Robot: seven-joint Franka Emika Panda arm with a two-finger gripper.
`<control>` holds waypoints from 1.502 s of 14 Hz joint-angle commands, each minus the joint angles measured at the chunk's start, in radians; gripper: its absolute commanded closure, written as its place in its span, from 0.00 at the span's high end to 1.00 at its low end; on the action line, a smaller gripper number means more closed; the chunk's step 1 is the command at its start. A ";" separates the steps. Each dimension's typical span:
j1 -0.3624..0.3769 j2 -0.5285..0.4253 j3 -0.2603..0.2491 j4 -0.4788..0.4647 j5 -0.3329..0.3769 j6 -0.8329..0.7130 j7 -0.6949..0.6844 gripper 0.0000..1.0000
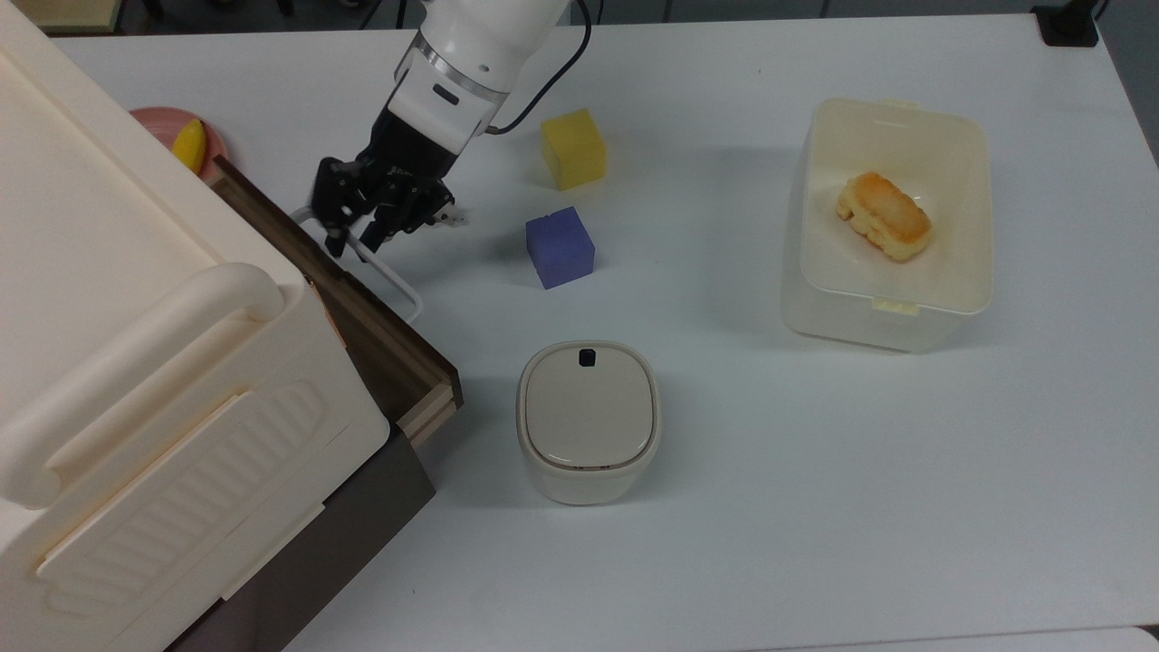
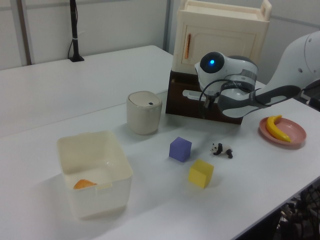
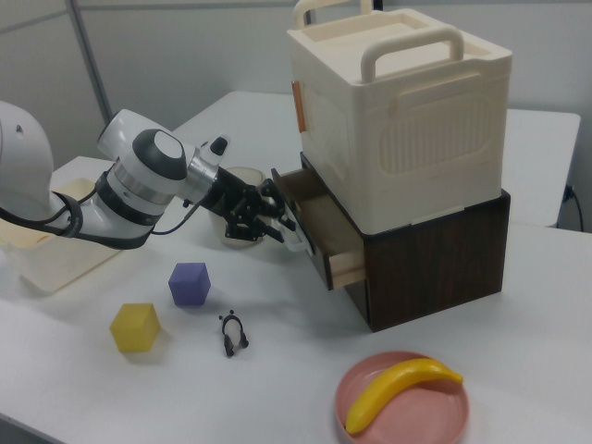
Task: Slide the drawer open
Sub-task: 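Keep pulling the handle to extend the drawer further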
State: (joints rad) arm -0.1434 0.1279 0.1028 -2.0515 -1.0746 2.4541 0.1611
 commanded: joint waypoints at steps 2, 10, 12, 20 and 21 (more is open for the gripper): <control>-0.002 0.015 -0.005 0.011 -0.027 0.014 0.009 0.19; -0.002 0.009 -0.005 0.010 -0.025 0.013 0.014 0.15; -0.001 0.007 -0.005 0.010 -0.025 0.013 0.015 0.15; 0.011 -0.008 -0.003 -0.001 -0.022 0.009 0.017 0.15; 0.014 -0.010 -0.002 -0.001 -0.022 0.008 0.018 0.15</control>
State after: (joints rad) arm -0.1424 0.1435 0.1027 -2.0436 -1.0847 2.4541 0.1517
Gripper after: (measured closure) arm 0.811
